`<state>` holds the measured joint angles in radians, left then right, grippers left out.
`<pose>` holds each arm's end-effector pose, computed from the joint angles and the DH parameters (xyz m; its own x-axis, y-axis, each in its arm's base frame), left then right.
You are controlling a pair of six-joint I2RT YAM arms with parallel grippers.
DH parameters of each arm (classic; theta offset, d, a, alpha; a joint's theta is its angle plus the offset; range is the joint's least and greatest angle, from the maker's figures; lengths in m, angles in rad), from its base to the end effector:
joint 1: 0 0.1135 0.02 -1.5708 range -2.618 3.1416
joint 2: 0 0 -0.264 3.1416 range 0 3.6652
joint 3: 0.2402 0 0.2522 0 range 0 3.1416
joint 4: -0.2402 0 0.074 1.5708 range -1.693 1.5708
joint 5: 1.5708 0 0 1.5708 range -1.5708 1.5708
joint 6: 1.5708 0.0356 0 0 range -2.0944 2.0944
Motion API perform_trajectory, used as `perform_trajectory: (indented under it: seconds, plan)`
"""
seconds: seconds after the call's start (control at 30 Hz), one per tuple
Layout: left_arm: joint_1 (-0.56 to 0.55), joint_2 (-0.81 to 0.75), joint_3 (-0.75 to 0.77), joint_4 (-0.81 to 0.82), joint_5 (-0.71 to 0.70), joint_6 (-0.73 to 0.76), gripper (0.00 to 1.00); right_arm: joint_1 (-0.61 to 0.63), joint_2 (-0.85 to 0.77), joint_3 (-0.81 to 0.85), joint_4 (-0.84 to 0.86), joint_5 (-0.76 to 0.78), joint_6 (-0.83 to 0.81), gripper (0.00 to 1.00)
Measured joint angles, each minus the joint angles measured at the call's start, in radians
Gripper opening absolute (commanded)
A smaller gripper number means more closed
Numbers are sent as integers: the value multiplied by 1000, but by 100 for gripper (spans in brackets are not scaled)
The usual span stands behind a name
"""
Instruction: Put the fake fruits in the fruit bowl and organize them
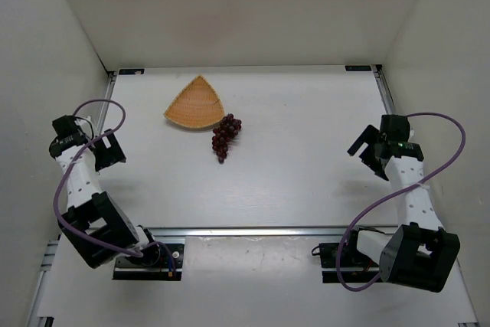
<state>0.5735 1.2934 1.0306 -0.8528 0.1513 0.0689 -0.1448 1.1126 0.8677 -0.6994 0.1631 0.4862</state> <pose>0.2111 0.1300 0.2636 -0.7858 -0.4265 -0.4479 -0.4276 0.8979 -0.1048 0.2163 -0.0374 0.2607 -0.5982 0.5532 -0.5798 0.5837 0.7965 0.1577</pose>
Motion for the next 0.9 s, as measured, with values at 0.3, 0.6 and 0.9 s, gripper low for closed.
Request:
perform_trajectory:
  seconds: [0.3,0.6,0.9]
  plan:
    - [-386,-36,-17,21,-90,66,100,0,-8,0,1,-30,-6,100]
    - [-1045,412,516,-39,-185,74,100,1,-7,0,31,-97,-23,100]
    - [-1171,981,953,-116,-419,21,100,2,-45,-14,52,-107,-23,100]
